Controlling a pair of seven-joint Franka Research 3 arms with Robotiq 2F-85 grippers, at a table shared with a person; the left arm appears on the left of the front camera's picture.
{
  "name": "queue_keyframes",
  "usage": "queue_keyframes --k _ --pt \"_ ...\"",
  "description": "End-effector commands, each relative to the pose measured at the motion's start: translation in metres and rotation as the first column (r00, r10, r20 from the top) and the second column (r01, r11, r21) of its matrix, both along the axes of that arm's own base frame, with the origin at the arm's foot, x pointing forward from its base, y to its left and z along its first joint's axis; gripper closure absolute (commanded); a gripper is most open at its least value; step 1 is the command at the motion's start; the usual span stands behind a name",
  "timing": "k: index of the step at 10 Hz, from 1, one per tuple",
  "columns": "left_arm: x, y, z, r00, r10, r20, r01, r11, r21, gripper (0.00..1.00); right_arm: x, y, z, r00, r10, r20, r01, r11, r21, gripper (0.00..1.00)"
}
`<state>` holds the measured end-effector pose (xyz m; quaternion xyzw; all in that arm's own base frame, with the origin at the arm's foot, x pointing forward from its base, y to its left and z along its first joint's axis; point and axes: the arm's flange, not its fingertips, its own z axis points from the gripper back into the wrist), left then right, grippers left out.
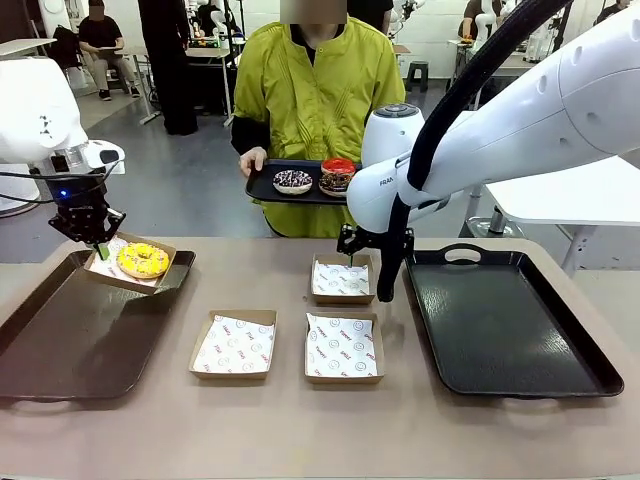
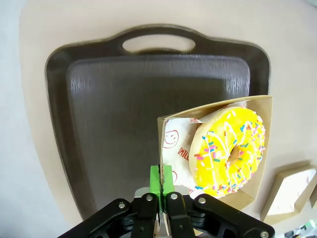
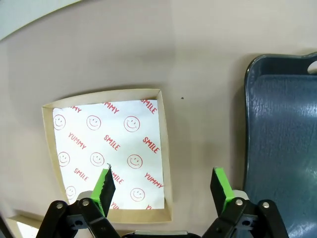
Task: Individually package the donuts and arrange them on the tray.
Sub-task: Place the picked Paper togo box on the Handle tray while simultaneously picking up another Paper togo box from the table with the other hand.
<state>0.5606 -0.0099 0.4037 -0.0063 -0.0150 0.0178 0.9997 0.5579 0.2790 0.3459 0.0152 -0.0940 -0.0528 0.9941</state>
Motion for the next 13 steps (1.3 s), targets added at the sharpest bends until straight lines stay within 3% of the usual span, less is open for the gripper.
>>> queue_keyframes --k 1,7,8,9,10,12,13 --pt "0.003 -0.001 -0.015 0.999 0.044 0.028 -0.044 0.999 -0.005 0.99 -0.005 -0.008 -0.01 1.0 0.006 0.02 -0.007 0.999 0.047 0.0" --pt "0.014 -0.003 -0.03 0.999 0.046 0.008 -0.046 0.999 -0.011 0.99 0.003 -0.015 -0.033 0.999 0.035 -0.007 -0.034 0.998 0.05 0.0" --pt "0.017 -0.005 -0.035 0.999 0.043 0.001 -0.043 0.999 -0.016 0.43 0.005 -0.018 -0.035 0.999 0.035 -0.02 -0.033 0.998 0.059 0.58" --pt "0.017 -0.005 -0.035 0.999 0.044 0.001 -0.044 0.999 -0.017 0.43 0.005 -0.018 -0.035 0.999 0.034 -0.021 -0.033 0.998 0.06 0.58" --pt "0.017 -0.005 -0.036 0.999 0.044 -0.001 -0.044 0.999 -0.018 0.0 0.005 -0.018 -0.035 0.999 0.033 -0.02 -0.032 0.998 0.06 1.0" --pt "0.019 -0.006 -0.037 0.999 0.037 -0.014 -0.038 0.999 -0.029 0.0 0.006 -0.02 -0.033 1.0 0.013 -0.016 -0.012 0.998 0.059 1.0" --pt "0.018 -0.006 -0.037 0.999 0.034 -0.015 -0.034 0.999 -0.033 0.31 0.006 -0.021 -0.032 1.0 0.004 -0.013 -0.003 0.998 0.058 0.77"
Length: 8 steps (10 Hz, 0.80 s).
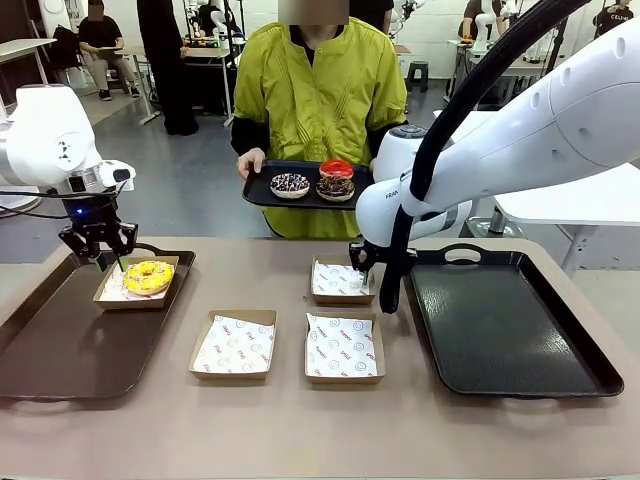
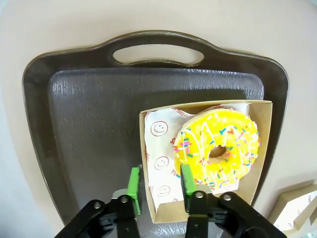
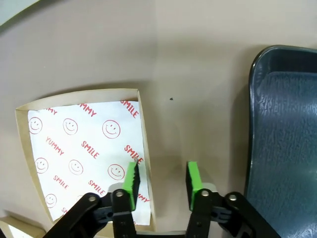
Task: Individually package the donuts and arrange them on the tray.
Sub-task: Place the picked Paper togo box on the Handle tray while simultaneously picking up another Paper togo box from the table with the other hand.
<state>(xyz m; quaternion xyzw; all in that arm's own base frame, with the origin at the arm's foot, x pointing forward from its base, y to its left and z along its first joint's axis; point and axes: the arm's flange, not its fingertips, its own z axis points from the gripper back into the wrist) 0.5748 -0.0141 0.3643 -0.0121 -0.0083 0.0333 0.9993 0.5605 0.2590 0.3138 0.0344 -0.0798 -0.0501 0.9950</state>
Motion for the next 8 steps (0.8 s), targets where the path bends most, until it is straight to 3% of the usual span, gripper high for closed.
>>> queue_keyframes --k 1,2,8 --pt "0.0038 -0.0014 0.003 1.0 0.002 -0.003 -0.002 1.0 -0.025 0.19 0.0033 -0.0006 0.0014 1.0 -0.014 0.017 0.014 1.0 0.017 0.88" --pt "0.004 -0.0013 0.0035 1.0 -0.001 -0.007 0.001 1.0 -0.028 0.0 0.0033 -0.0001 0.0026 1.0 -0.017 0.021 0.017 1.0 0.014 1.0" --pt "0.0012 0.0001 0.0066 0.999 -0.025 -0.041 0.021 0.995 -0.096 0.0 0.0015 0.0026 0.0068 0.998 -0.05 0.025 0.05 0.999 -0.002 1.0"
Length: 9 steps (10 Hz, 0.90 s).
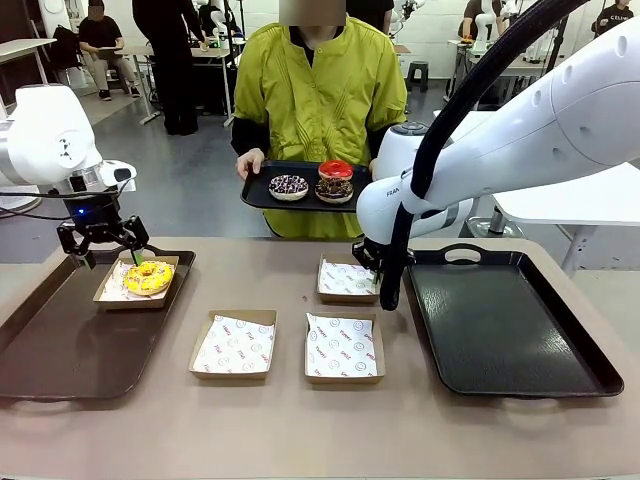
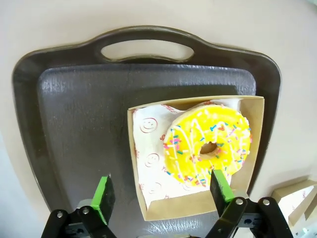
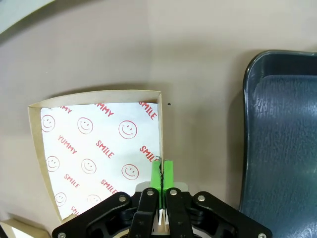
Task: Individually package the donuts and arrange them on the tray.
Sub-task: Place the picked Paper togo box on the Handle tray while simultaneously picking up another Paper togo box from the table with the other hand.
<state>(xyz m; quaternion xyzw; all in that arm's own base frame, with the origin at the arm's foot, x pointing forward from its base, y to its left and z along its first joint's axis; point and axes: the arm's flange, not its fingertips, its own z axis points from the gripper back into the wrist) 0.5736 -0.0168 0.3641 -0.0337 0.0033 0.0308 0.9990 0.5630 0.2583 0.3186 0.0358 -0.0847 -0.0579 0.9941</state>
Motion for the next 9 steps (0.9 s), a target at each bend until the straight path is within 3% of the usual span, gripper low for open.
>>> queue_keyframes --k 1,3,4,7,9 --pt "-0.005 0.004 0.014 1.0 -0.031 -0.007 0.03 0.995 -0.096 0.0 -0.006 0.006 0.014 0.999 -0.044 0.002 0.044 0.999 -0.004 1.0" --pt "-0.04 0.016 0.042 0.995 -0.086 0.054 0.098 0.955 -0.28 0.0 -0.019 0.008 0.058 0.998 -0.056 0.038 0.056 0.998 -0.004 1.0" --pt "-0.063 0.026 0.06 0.988 -0.099 0.121 0.137 0.918 -0.373 0.0 -0.021 0.007 0.086 0.996 -0.079 0.044 0.079 0.997 -0.008 1.0" --pt "-0.14 0.073 0.088 0.956 -0.058 0.287 0.241 0.711 -0.661 0.0 -0.02 0.012 0.161 0.993 -0.106 0.055 0.107 0.994 -0.011 1.0" --pt "-0.184 0.114 0.086 0.951 0.025 0.308 0.241 0.565 -0.789 0.0 -0.013 0.016 0.185 0.989 -0.138 0.054 0.139 0.99 -0.013 1.0"
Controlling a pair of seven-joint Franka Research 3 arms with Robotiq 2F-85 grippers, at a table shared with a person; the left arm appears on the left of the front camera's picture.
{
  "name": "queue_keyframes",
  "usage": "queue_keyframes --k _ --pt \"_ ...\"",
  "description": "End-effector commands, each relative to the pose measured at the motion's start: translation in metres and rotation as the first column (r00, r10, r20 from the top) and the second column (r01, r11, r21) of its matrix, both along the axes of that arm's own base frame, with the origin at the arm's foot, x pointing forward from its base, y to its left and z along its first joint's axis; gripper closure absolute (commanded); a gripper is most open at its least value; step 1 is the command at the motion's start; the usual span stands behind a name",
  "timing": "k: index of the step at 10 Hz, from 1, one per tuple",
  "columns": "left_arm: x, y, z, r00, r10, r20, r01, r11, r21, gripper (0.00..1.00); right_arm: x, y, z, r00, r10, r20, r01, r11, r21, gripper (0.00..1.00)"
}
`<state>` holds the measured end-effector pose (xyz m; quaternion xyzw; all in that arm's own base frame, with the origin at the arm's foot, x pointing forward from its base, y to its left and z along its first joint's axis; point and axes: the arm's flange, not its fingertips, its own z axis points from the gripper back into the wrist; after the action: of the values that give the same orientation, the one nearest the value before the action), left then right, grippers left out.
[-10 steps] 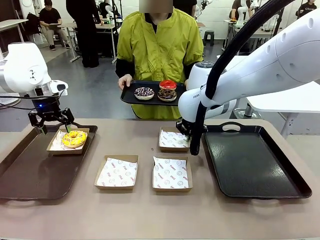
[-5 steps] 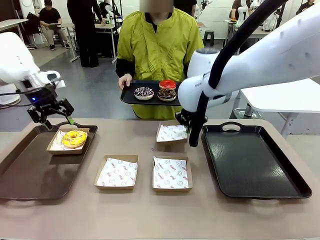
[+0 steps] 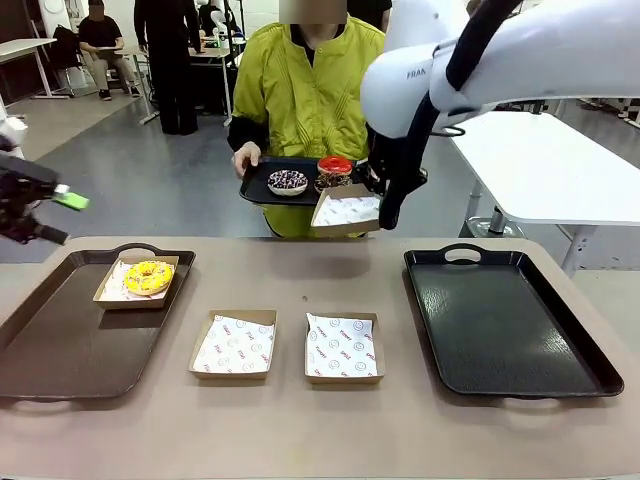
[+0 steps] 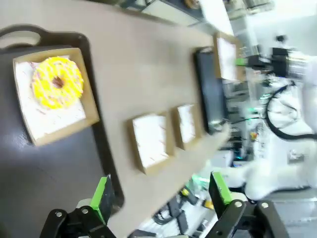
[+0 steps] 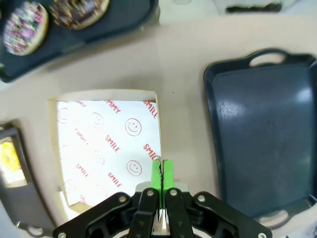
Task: Individually package the donuts and arrange them on the tray.
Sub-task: Place the picked Paper togo box on the Handle tray while simultaneously picking up another Paper togo box from the table with the other hand.
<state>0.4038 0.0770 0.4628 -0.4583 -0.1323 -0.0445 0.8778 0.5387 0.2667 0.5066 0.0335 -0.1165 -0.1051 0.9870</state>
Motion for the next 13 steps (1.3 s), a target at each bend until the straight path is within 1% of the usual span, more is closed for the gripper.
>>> queue_keyframes --k 1,2,3,5,6,7,13 --pt "-0.037 0.046 -0.022 0.999 0.04 -0.011 -0.041 0.984 -0.176 0.0 0.018 0.007 0.004 0.998 -0.064 -0.007 0.064 0.998 -0.015 1.0" --pt "-0.054 0.068 -0.031 0.997 0.082 -0.013 -0.082 0.962 -0.262 0.0 0.024 0.006 0.006 0.997 -0.079 -0.019 0.079 0.997 -0.01 1.0" --pt "-0.064 0.084 -0.039 0.995 0.103 -0.017 -0.103 0.945 -0.31 0.0 0.029 0.006 0.007 0.996 -0.09 -0.023 0.09 0.996 -0.01 1.0" --pt "-0.073 0.097 -0.042 0.992 0.118 -0.036 -0.123 0.929 -0.349 0.0 0.033 0.005 0.003 0.995 -0.09 -0.03 0.09 0.996 -0.018 1.0" --pt "-0.075 0.097 -0.04 0.992 0.121 -0.028 -0.123 0.934 -0.335 0.0 0.033 0.004 0.001 0.996 -0.083 -0.037 0.082 0.996 -0.017 1.0" --pt "-0.084 0.1 -0.044 0.991 0.116 -0.063 -0.13 0.938 -0.321 0.0 0.029 0.0 0.001 0.998 -0.062 -0.03 0.062 0.998 0.007 1.0" --pt "-0.084 0.1 -0.044 0.991 0.116 -0.063 -0.13 0.938 -0.321 0.0 0.029 0.0 0.001 0.998 -0.062 -0.03 0.062 0.998 0.007 1.0"
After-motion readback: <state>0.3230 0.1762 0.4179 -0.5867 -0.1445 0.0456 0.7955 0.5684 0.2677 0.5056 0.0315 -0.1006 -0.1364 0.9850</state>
